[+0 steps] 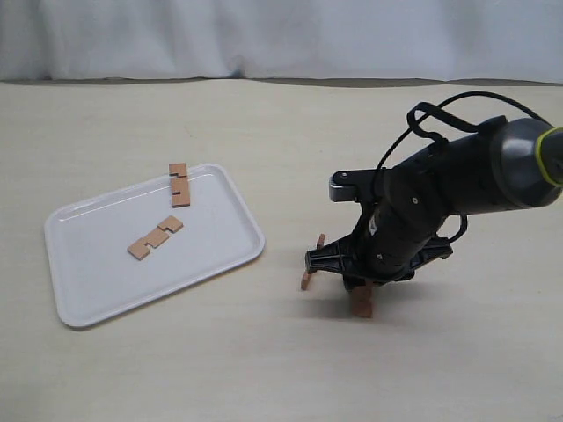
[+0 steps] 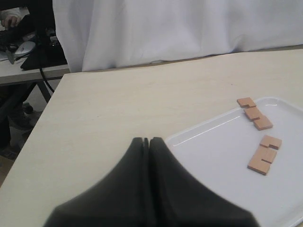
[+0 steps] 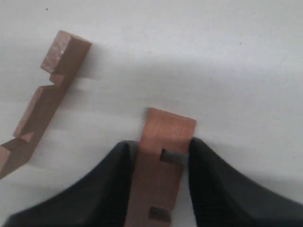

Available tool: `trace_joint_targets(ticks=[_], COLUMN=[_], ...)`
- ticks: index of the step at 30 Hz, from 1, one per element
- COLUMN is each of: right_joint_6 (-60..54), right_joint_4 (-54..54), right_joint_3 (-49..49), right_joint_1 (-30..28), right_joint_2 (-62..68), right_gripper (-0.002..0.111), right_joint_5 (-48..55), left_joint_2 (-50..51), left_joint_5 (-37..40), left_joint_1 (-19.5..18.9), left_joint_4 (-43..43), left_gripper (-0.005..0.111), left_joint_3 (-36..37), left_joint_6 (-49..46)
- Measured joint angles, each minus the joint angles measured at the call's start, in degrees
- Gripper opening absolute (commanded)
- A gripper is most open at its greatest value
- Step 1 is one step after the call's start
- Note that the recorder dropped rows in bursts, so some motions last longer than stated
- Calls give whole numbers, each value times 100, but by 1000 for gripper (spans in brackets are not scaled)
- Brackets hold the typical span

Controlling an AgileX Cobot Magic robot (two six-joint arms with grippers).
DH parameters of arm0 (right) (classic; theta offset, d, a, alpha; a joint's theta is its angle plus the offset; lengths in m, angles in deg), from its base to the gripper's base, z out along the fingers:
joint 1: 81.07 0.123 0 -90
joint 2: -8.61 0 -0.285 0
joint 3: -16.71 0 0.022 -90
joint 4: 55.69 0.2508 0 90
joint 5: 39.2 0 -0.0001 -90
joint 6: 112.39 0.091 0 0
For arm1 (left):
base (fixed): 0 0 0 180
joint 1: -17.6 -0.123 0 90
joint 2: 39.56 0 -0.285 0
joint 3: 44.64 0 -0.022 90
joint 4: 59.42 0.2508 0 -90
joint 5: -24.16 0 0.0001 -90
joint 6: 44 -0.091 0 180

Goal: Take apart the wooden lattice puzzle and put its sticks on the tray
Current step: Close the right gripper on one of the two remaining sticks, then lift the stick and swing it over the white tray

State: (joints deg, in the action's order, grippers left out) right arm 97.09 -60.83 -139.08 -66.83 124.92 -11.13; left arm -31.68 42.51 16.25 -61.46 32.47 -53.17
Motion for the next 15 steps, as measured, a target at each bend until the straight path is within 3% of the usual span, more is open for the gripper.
trace_joint_targets(ticks=[3, 15], right_joint_6=[0, 0], right_joint_4=[-249, -889], right_joint_3=[0, 57], right_joint_1=[0, 0], right_joint_2=[0, -726], right_gripper=[4, 5], right_joint_5=[80, 358], left_joint_2=[0, 0], left_joint_5=[0, 0], left_joint_1=[0, 0], left_joint_4=[0, 0], left_gripper=[0, 0], left_joint_3=[0, 0], left_joint_6=[0, 0])
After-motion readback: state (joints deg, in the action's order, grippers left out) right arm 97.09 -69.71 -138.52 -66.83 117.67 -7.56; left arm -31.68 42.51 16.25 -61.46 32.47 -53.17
